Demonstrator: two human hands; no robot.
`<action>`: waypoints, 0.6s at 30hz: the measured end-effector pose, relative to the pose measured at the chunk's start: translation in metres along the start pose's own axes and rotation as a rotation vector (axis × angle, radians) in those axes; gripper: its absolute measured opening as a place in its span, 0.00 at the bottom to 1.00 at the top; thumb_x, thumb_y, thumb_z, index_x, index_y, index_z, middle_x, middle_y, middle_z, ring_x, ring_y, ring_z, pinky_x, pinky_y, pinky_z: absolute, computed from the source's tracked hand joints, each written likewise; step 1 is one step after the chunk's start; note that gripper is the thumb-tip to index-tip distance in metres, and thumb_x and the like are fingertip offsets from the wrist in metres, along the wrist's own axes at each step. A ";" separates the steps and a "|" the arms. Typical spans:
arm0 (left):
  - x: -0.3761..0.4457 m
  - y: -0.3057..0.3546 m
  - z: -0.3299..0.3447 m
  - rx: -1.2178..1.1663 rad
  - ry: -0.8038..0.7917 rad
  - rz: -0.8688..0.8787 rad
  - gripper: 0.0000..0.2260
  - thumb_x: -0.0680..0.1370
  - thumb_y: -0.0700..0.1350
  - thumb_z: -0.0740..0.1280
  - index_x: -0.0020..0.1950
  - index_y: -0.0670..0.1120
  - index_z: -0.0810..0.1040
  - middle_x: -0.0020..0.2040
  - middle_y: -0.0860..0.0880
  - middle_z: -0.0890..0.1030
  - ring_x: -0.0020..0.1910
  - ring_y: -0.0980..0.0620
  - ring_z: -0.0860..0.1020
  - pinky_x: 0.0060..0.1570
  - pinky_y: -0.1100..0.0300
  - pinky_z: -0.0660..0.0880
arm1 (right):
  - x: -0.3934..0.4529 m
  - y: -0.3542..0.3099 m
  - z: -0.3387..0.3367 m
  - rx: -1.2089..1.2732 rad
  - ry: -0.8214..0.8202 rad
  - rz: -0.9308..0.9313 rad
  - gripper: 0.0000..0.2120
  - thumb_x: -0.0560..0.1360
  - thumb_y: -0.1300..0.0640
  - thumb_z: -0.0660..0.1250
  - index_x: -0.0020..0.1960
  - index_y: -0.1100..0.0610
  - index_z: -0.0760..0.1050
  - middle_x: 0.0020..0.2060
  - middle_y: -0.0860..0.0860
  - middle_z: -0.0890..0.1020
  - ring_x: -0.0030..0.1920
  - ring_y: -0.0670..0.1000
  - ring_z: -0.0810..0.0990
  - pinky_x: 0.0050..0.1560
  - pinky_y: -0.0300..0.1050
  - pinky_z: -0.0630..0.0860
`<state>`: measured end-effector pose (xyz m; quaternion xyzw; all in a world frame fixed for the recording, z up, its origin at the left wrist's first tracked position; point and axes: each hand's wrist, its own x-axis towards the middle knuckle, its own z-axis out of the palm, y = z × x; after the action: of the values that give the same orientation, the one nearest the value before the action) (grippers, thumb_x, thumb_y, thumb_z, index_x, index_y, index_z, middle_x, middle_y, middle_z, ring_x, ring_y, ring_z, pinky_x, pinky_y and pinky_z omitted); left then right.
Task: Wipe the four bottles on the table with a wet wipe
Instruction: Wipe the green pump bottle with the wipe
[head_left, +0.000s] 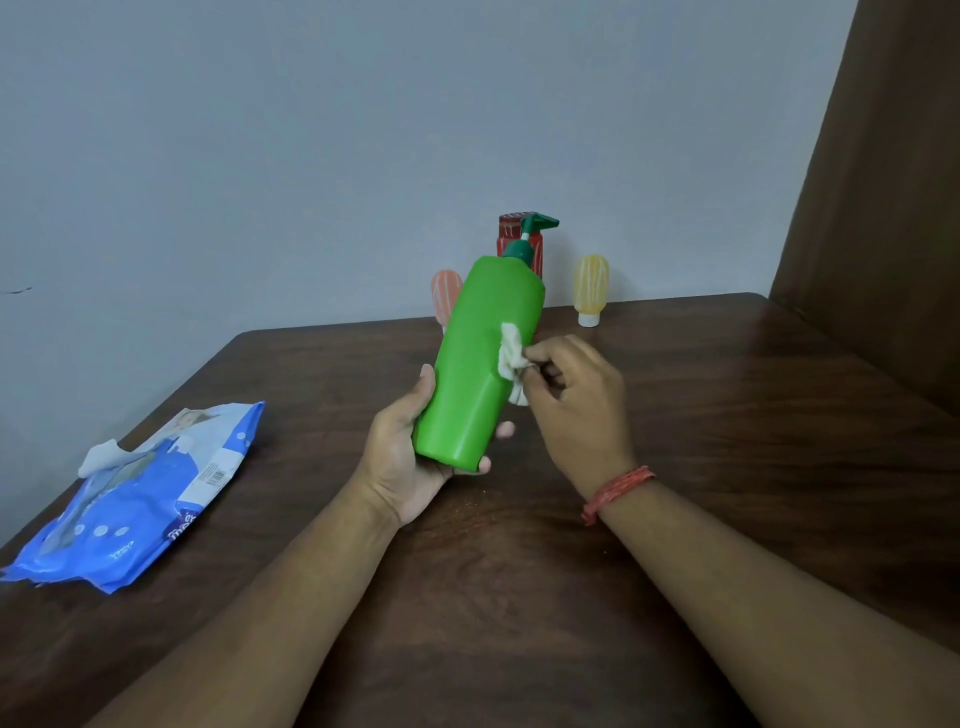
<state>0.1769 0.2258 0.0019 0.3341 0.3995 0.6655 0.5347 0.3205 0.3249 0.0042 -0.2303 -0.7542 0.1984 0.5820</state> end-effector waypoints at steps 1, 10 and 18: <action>0.000 0.000 0.000 0.006 -0.012 0.003 0.25 0.80 0.61 0.57 0.65 0.46 0.80 0.59 0.39 0.82 0.47 0.39 0.83 0.34 0.54 0.76 | -0.002 0.000 0.000 0.007 -0.022 0.002 0.03 0.74 0.66 0.70 0.44 0.59 0.80 0.40 0.49 0.79 0.39 0.49 0.78 0.39 0.48 0.77; 0.000 -0.004 0.002 0.112 -0.057 -0.014 0.25 0.80 0.57 0.58 0.72 0.43 0.73 0.56 0.38 0.82 0.43 0.38 0.83 0.33 0.52 0.76 | 0.020 0.022 -0.016 0.109 0.138 0.196 0.03 0.76 0.62 0.71 0.48 0.57 0.82 0.43 0.51 0.82 0.42 0.49 0.81 0.44 0.54 0.81; 0.001 -0.006 0.002 0.171 -0.076 -0.013 0.26 0.78 0.57 0.62 0.71 0.43 0.73 0.56 0.35 0.81 0.42 0.35 0.82 0.32 0.51 0.76 | 0.025 0.025 -0.025 0.092 0.211 0.215 0.05 0.77 0.63 0.69 0.48 0.54 0.81 0.43 0.47 0.79 0.40 0.40 0.77 0.40 0.36 0.75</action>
<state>0.1808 0.2279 -0.0021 0.4008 0.4367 0.6123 0.5232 0.3422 0.3606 0.0161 -0.3023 -0.6499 0.2683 0.6436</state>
